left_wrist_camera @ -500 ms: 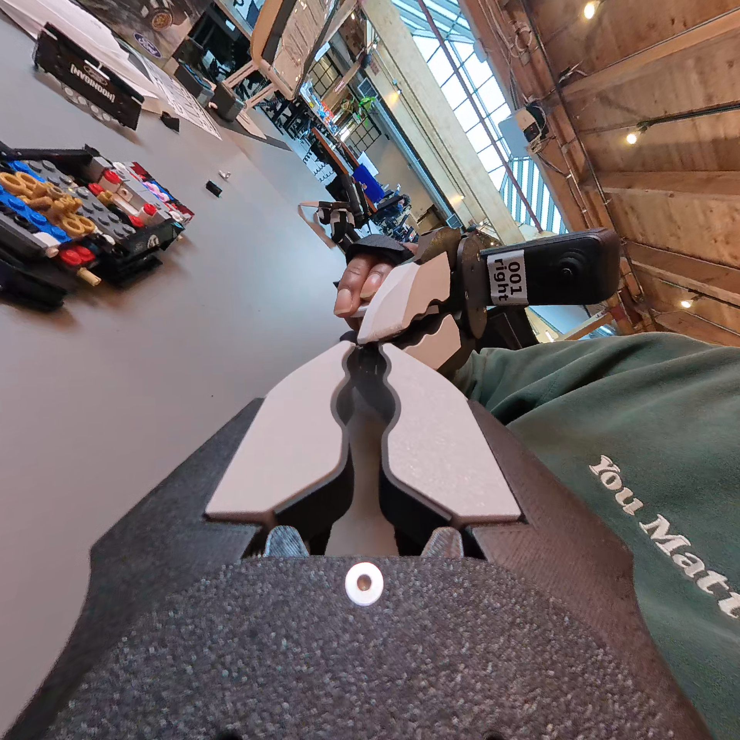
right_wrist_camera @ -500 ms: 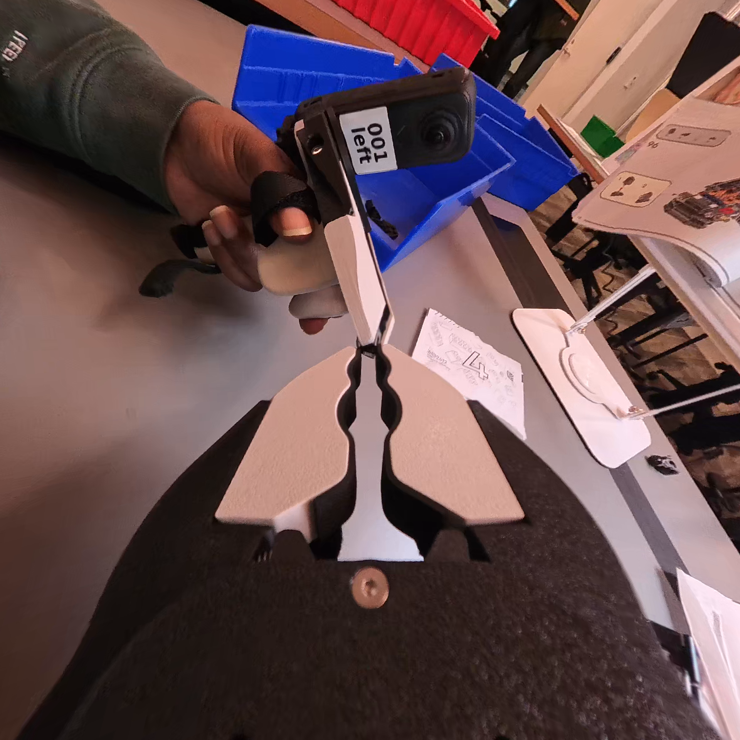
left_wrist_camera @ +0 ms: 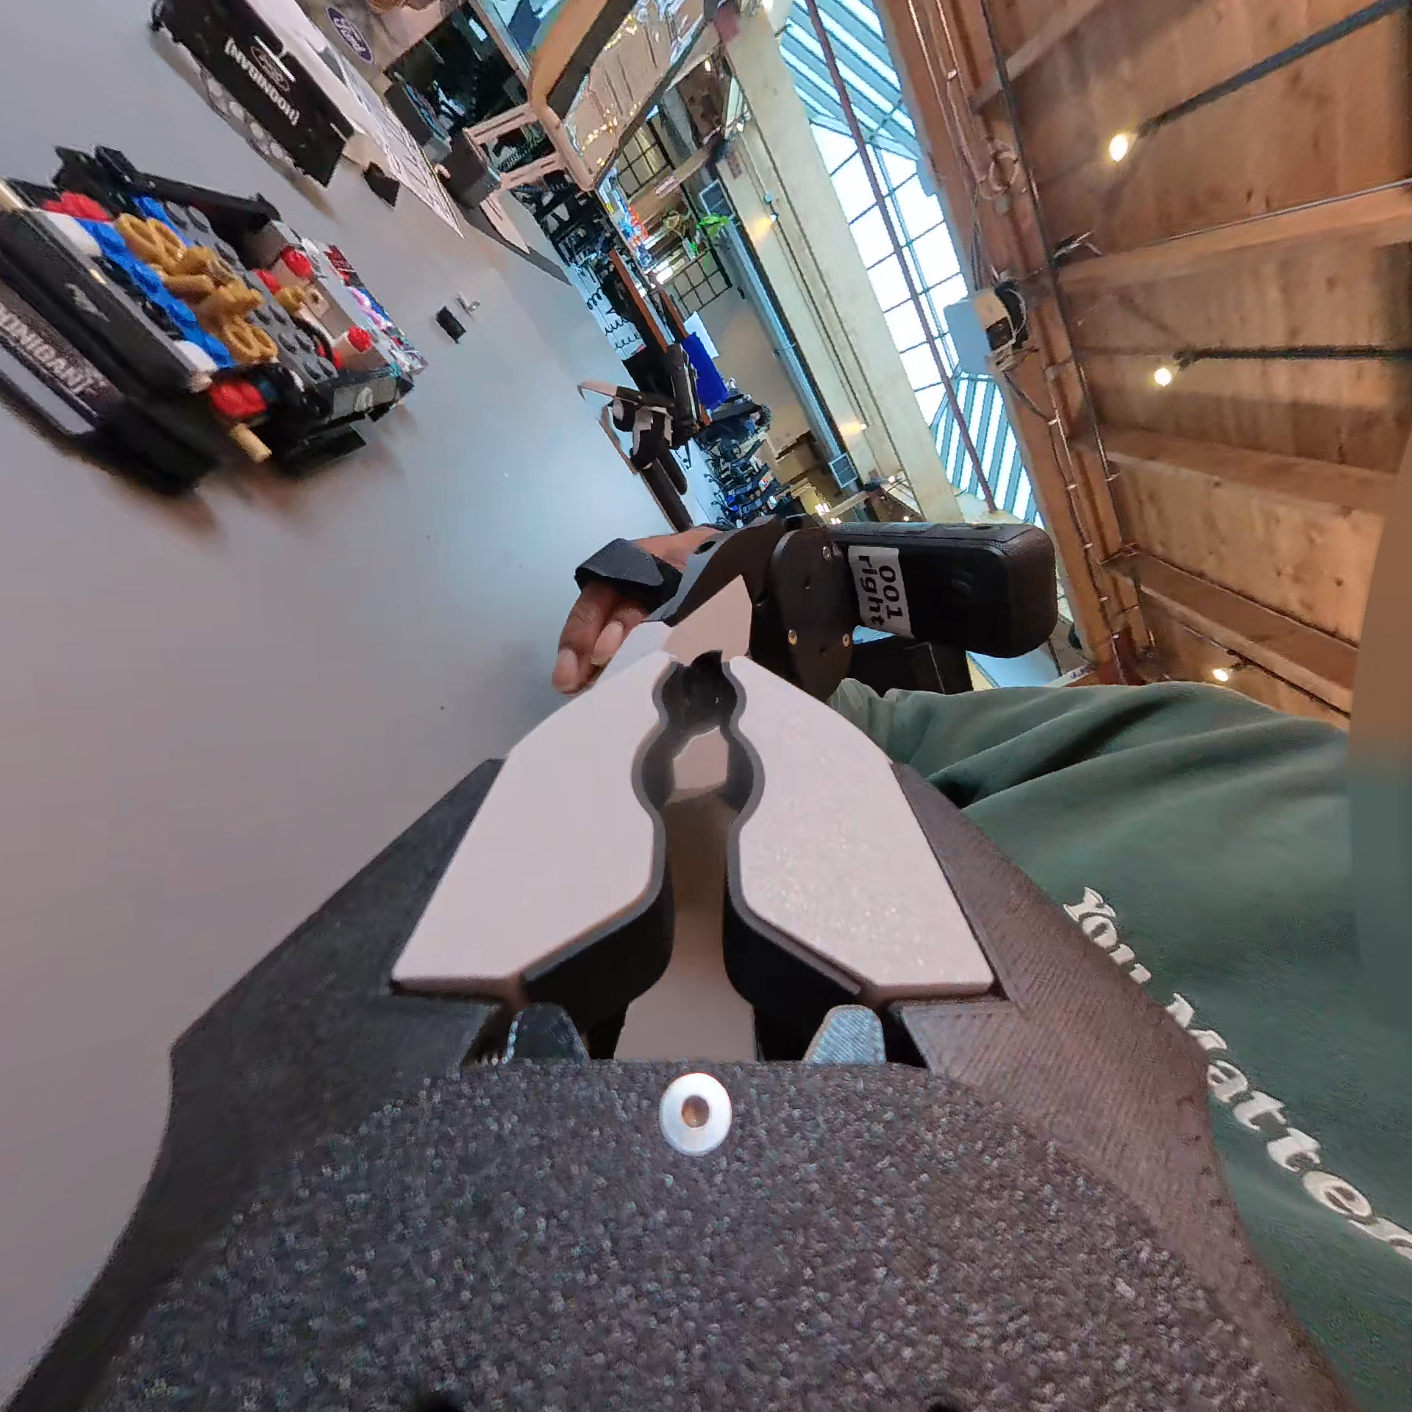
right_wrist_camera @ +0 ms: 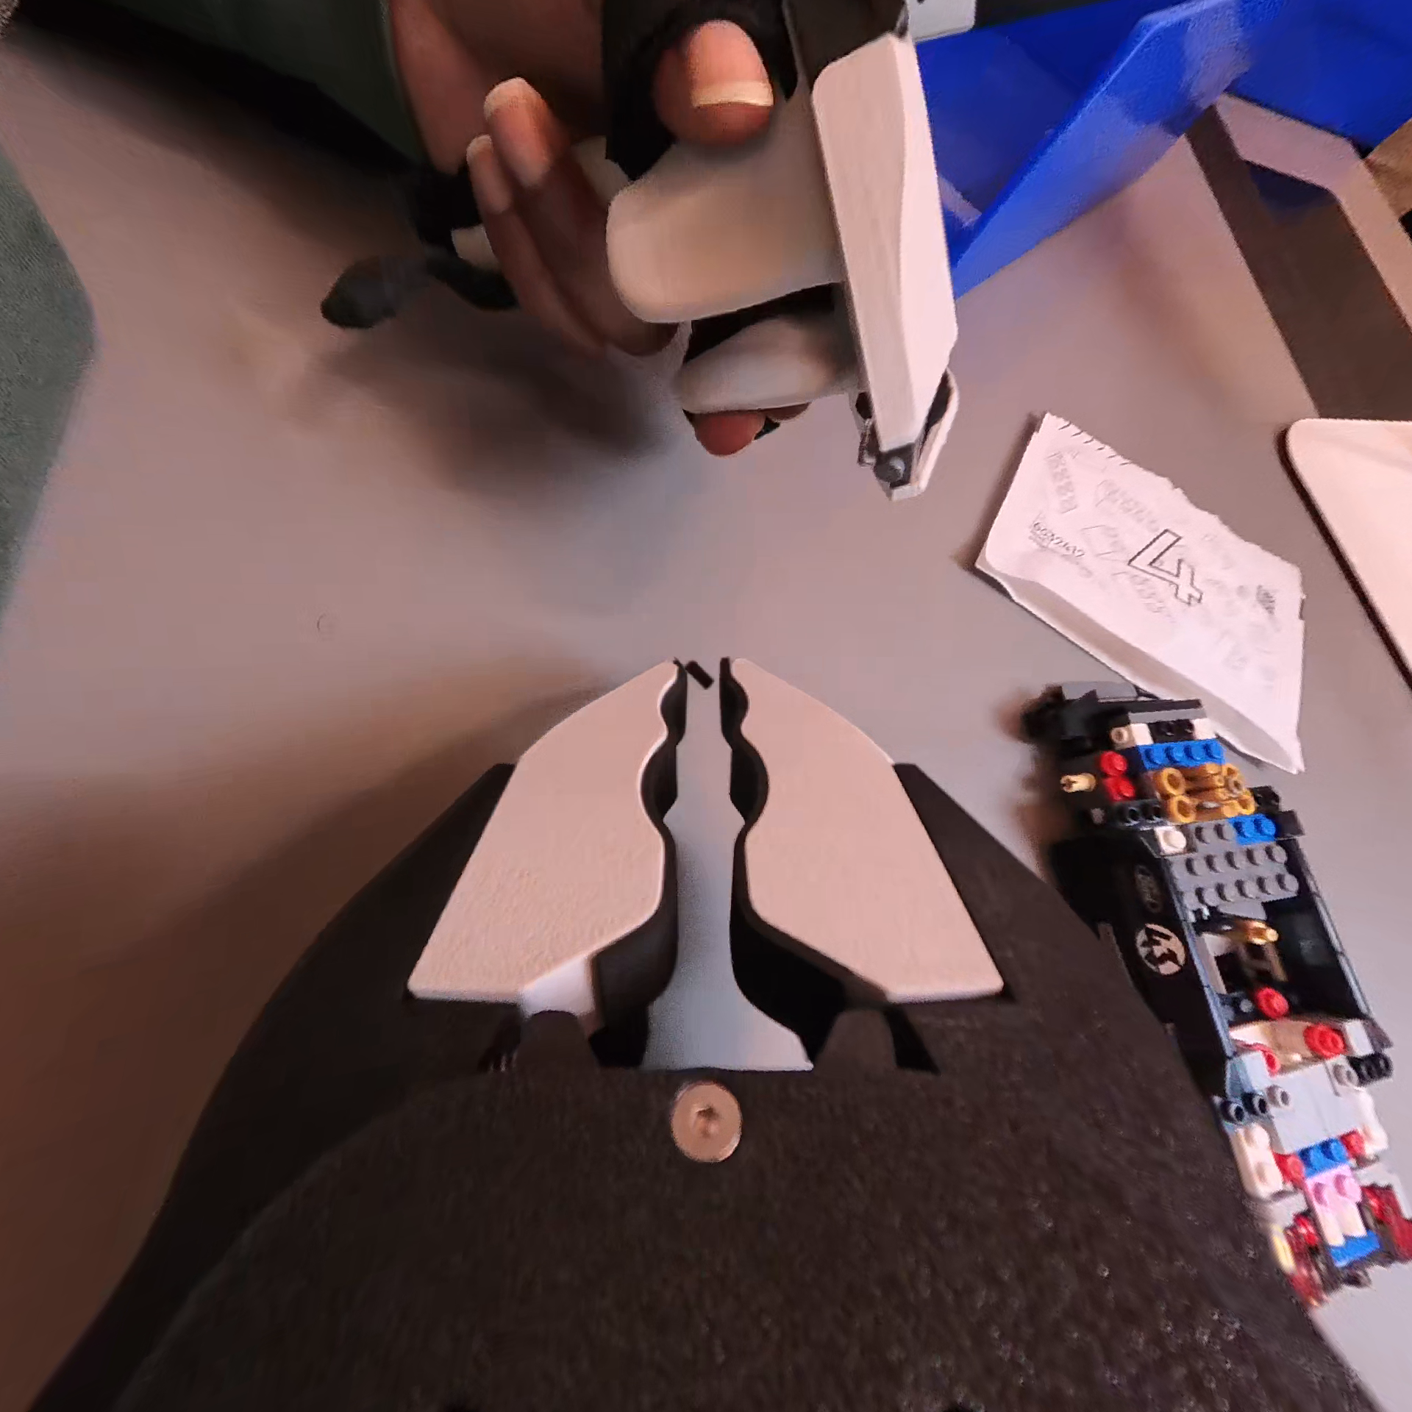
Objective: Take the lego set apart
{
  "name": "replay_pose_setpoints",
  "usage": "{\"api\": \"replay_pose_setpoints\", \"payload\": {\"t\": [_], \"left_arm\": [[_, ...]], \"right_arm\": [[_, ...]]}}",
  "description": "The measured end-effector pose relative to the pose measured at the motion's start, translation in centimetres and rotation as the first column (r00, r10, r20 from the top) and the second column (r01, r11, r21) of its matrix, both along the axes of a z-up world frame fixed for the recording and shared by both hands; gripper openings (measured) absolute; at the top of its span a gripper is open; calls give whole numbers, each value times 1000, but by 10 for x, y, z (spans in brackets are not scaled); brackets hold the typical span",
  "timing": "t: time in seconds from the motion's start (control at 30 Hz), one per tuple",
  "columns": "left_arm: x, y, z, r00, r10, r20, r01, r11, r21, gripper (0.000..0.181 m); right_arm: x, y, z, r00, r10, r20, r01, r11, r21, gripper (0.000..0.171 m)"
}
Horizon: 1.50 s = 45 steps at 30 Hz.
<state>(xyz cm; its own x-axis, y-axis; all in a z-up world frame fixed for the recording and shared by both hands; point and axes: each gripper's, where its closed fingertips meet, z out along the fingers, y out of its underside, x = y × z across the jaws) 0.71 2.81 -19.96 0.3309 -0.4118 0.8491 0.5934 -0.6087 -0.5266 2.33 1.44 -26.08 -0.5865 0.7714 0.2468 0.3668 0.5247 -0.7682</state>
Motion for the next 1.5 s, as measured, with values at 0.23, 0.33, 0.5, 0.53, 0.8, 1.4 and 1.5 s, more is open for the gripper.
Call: {"api": "replay_pose_setpoints", "payload": {"t": [0.23, 0.33, 0.5, 0.53, 0.8, 1.4, 1.5], "left_arm": [[-2, 1, 2, 995, 3, 95, -2, 1000, -11, 8], [3, -1, 10, 987, -25, 158, 25, 1000, 4, 8], [15, -4, 18, 965, -79, 249, 76, 997, 23, 8], [16, -5, 18, 961, -87, 263, 85, 996, 20, 8], [18, -4, 20, 946, -100, 309, 99, 995, 18, 8], [22, -11, 27, 995, -96, 31, 92, 991, 101, 8], [23, -11, 31, 996, -80, 43, 75, 991, 113, 8]], "right_arm": [[-5, 4, 17, 996, -40, -77, 36, 998, -51, 16], [-14, 8, 55, 963, -113, -244, 91, 991, -100, 17], [-15, 2, 73, 924, -114, -366, 111, 993, -28, 16], [-14, 1, 73, 921, -108, -375, 109, 994, -18, 14], [-13, 0, 76, 924, -121, -362, 99, 992, -78, 10], [-5, 0, 87, 927, -81, -367, 34, 991, -132, 10], [-4, 0, 91, 921, -82, -380, 31, 990, -137, 9]]}}
